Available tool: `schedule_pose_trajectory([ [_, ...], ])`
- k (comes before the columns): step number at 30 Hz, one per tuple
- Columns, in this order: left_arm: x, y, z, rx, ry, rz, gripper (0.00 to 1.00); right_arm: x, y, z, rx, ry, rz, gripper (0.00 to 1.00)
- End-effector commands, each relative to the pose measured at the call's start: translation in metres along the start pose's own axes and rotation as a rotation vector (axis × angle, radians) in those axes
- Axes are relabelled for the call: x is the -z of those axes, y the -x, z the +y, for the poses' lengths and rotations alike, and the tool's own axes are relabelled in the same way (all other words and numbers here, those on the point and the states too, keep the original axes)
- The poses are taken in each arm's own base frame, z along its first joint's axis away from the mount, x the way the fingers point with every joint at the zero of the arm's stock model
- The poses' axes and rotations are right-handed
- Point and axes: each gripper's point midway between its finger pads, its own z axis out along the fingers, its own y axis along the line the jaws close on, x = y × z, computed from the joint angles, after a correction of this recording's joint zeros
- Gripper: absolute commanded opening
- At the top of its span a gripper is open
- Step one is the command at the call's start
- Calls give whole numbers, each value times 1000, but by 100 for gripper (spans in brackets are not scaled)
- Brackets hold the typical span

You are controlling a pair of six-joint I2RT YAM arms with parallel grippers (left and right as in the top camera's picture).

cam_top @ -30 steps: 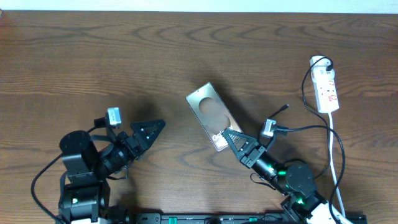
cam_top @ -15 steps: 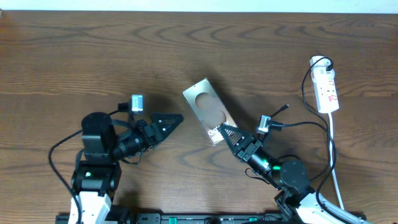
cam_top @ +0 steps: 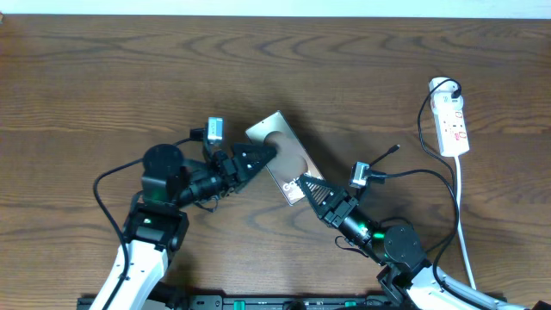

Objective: Plug charger to phone and switch on socket
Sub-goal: 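Bring the left gripper to the phone's bottom edge held by the right gripper, then close the left gripper on the phone and open the right gripper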

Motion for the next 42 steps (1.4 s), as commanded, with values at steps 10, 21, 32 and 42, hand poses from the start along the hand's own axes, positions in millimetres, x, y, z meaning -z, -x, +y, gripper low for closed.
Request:
schedule_pose_trajectory([
  [10, -28, -2, -9, 152, 24, -140, 69, -5, 10, 9, 5, 18, -64, 1],
  [21, -34, -2, -23, 114, -18, -185, 47, -5, 8, 7, -44, 10, -48, 1],
  [32, -32, 2, -41, 75, -84, -199, 22, -5, 0, 7, -107, 13, -3, 1],
  [42, -33, -2, -45, 52, -99, -171, 8, -5, -12, 9, -200, 12, 70, 4],
])
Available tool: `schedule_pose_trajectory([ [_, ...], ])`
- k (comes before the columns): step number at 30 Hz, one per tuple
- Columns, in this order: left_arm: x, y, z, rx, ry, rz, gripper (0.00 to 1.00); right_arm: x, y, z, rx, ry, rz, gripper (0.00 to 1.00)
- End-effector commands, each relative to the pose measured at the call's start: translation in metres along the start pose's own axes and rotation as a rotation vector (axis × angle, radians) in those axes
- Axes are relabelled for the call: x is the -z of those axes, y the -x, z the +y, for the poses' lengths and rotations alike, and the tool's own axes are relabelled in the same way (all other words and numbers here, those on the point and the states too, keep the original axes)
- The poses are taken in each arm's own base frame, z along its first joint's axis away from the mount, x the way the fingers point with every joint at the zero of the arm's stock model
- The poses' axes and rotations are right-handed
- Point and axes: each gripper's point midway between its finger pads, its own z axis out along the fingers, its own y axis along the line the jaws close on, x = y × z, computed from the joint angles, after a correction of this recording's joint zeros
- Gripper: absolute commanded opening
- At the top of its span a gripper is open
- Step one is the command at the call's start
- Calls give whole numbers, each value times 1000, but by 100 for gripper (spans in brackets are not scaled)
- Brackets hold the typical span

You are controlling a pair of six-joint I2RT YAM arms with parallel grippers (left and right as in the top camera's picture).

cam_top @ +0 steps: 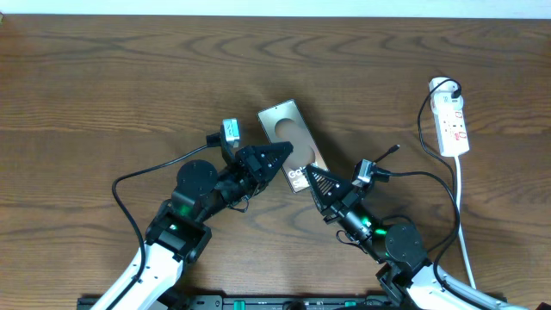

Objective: Plug charger to phone and switch on socket
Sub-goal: 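Close the left gripper on the phone and open the right gripper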

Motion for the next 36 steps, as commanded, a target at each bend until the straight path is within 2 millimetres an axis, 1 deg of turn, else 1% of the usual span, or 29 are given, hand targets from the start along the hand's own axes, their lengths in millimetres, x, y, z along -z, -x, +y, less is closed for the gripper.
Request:
schedule_pose_trajectory([
  [1, 0, -2, -25, -50, -71, 16, 8, 1, -28, -5, -28, -29, 150, 5],
  [4, 1, -4, -30, -78, -94, 23, 8, 1, -29, -5, -46, -32, 157, 6],
  [6, 1, -3, -33, -83, -105, 22, 8, 1, -29, -6, -46, -33, 157, 10],
  [9, 1, -4, -32, -85, -102, 23, 8, 1, -29, -6, -46, -34, 157, 12],
  [13, 1, -4, -30, -119, -95, 24, 7, 1, -29, -8, -47, -41, 156, 20],
  [18, 1, -4, -30, -122, -94, 24, 7, 1, -29, -13, -50, -63, 160, 24],
  [24, 0, 0, -27, -147, -85, 13, 8, 1, -30, -13, -50, -62, 163, 34],
  [28, -2, 11, -17, -222, -55, -16, 7, 2, -34, -12, -50, -62, 187, 41],
  [30, -3, 20, -9, -247, -31, -34, 7, 2, -36, -13, -46, -66, 198, 45],
  [32, -3, 28, 2, -230, 4, -49, 7, 3, -36, -16, -28, -74, 204, 47],
  [36, -4, 42, 24, -192, 52, -42, 7, 5, -37, -31, -20, -137, 209, 51],
])
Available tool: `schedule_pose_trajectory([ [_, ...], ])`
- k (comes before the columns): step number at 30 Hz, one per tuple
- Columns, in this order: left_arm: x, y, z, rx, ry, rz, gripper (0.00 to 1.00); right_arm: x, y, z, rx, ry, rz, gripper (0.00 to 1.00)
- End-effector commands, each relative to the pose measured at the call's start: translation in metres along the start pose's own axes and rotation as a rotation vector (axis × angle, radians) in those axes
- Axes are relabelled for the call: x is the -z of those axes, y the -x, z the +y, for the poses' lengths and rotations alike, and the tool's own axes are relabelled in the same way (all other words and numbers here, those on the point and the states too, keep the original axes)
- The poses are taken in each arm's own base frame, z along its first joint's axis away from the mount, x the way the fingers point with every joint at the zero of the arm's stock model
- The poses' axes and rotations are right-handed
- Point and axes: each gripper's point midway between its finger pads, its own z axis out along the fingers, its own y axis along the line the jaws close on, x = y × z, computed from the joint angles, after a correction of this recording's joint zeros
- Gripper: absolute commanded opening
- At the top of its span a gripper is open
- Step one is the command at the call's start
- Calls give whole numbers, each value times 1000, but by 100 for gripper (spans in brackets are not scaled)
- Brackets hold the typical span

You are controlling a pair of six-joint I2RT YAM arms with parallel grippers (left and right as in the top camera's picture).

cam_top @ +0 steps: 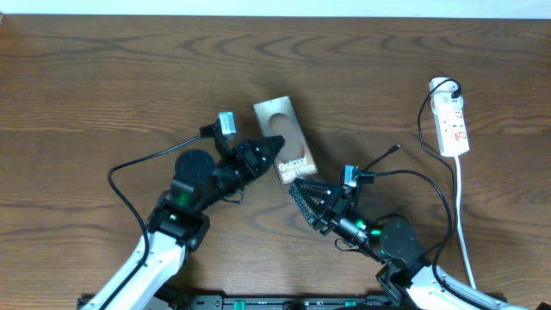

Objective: Plug charger to phone and switch on socket
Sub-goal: 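Close the left gripper on the phone and open the right gripper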

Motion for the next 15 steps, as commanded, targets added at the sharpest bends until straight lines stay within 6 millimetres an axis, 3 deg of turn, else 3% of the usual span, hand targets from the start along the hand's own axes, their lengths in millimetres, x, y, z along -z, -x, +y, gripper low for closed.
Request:
schedule_pose_trajectory([
  [1, -1, 13, 0, -30, -13, 8, 8, -1, -6, -13, 22, -53, 29, 52],
  [5, 1, 21, 13, 16, 2, 27, 8, 0, -1, -27, 149, -109, 14, 55],
  [10, 8, 22, 17, 40, -18, 88, 7, 3, 16, -45, 533, -201, -38, 54],
  [15, 14, 18, 19, 58, -37, 153, 7, 7, 39, -45, 747, -253, -135, 60],
])
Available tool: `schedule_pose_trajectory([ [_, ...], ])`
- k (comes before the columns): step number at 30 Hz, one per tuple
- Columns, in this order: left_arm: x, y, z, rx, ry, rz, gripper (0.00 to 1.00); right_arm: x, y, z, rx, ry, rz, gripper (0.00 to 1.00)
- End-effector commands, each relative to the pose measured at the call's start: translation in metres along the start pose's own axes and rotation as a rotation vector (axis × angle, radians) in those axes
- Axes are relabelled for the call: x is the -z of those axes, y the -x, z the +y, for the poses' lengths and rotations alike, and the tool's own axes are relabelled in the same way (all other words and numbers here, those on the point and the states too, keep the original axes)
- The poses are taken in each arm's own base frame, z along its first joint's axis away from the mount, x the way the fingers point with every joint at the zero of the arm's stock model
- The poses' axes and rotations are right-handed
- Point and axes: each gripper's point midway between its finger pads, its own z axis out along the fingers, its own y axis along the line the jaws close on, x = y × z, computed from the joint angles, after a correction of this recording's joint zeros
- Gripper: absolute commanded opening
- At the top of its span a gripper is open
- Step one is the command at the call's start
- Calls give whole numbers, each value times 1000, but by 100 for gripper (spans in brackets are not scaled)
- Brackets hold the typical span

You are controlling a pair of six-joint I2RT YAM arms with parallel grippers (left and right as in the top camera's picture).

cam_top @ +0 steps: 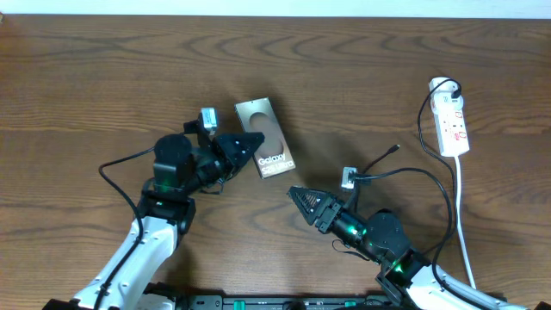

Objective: Plug charger to phone and switch on socket
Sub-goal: 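Close the left gripper on the phone and open the right gripper, then move the right gripper to the black cable's USB-C end and grasp it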

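Note:
The phone point(265, 138) lies flat on the table, gold back up, with a "Galaxy" label on its near half. My left gripper point(256, 140) looks shut, and its tip rests against the phone's left edge. My right gripper point(297, 195) also looks shut; it points left and stands apart from the phone, below and to its right. The charger's black plug end point(394, 149) lies loose on the table, and its black cable point(430, 176) loops to the right. The white socket strip point(452, 120) sits at the far right.
A white cord point(461, 215) runs from the socket strip down the right side toward the table's front edge. The table top point(129, 77) is dark wood. Both arm bases stand along the near edge.
The phone has shifted left and a little farther back, with my left gripper still at its edge. My right gripper has come off the phone's near corner and now sits lower, apart from it.
At first the phone lay tilted at the centre with both grippers at its ends. Then it was turned more upright, both tips still against it. Then it sat slightly further left. Now it lies further left again, with only the left tip touching it.

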Motion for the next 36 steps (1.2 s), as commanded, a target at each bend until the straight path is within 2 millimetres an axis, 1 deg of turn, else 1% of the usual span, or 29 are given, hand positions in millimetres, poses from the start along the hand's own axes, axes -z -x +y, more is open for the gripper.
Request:
schedule_pose_trajectory([
  [1, 4, -8, -19, -37, -68, 91, 8, 1, 23, -6, 263, -58, -113, 61],
  [4, 4, -9, -15, -30, -56, 96, 7, 1, 37, -9, 313, -89, -150, 60],
  [5, 4, -10, -14, -27, -53, 98, 7, 0, 41, -11, 324, -106, -155, 56],
  [7, 4, -10, -13, -24, -51, 99, 7, -4, 48, -14, 348, -147, -138, 51],
  [10, 4, -10, -13, -31, -51, 98, 7, -9, 56, -23, 391, -255, -91, 49],
  [12, 4, -10, -13, -35, -51, 98, 7, -12, 63, -25, 424, -333, -48, 49],
  [14, 4, -10, -13, -43, -51, 99, 7, -10, 75, -26, 436, -437, -28, 49],
  [17, 4, -10, -13, -53, -51, 98, 7, 7, 103, -28, 431, -642, -57, 50],
  [20, 4, -10, -13, -53, -51, 98, 7, 42, 132, -31, 358, -872, -132, 51],
  [22, 4, -10, -13, -53, -51, 98, 8, 62, 144, -30, 307, -962, -164, 51],
  [23, 4, -10, -13, -53, -51, 98, 7, 67, 147, -30, 296, -978, -165, 52],
  [24, 4, -10, -13, -52, -51, 99, 7, 71, 148, -31, 286, -991, -163, 56],
  [25, 4, -10, -13, -53, -51, 98, 7, 72, 149, -32, 281, -995, -162, 63],
  [26, 4, -10, -13, -52, -51, 98, 8, 73, 150, -33, 278, -999, -162, 76],
  [27, 4, -10, -13, -52, -51, 98, 7, 74, 149, -35, 277, -1004, -160, 92],
  [28, 4, -10, -13, -52, -51, 98, 7, 74, 149, -35, 277, -1005, -159, 99],
  [32, 4, -10, -13, -48, -52, 100, 7, 74, 150, -35, 278, -1003, -165, 99],
  [36, 5, -15, -15, -44, -61, 125, 8, 73, 154, -35, 285, -1004, -185, 99],
])
